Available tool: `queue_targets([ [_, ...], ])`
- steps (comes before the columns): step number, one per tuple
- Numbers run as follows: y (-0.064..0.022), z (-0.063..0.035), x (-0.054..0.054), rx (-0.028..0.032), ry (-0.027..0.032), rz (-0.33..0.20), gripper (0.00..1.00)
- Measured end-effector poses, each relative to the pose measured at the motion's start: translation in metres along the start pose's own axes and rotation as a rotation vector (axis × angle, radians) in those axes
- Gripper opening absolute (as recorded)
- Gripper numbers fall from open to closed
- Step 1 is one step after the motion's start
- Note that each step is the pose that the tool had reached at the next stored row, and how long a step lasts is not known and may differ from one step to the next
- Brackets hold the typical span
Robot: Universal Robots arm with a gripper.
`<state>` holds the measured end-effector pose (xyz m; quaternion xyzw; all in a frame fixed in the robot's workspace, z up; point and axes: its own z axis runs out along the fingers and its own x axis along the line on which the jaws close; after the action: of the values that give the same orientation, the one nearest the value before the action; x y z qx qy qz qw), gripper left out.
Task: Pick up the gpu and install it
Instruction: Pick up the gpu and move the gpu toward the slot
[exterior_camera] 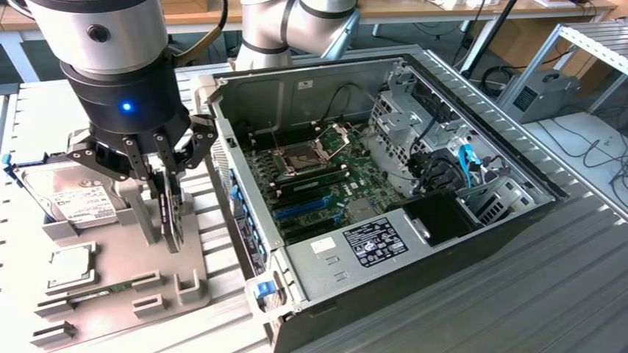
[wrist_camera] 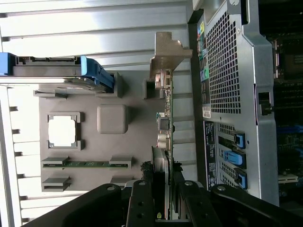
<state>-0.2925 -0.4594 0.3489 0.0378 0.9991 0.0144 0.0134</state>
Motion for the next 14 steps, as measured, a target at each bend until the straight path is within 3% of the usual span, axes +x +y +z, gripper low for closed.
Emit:
queue_targets([
  [14,0.0003,-0.0084,-0.0002,0.0,0.0001,0.0,0.26],
])
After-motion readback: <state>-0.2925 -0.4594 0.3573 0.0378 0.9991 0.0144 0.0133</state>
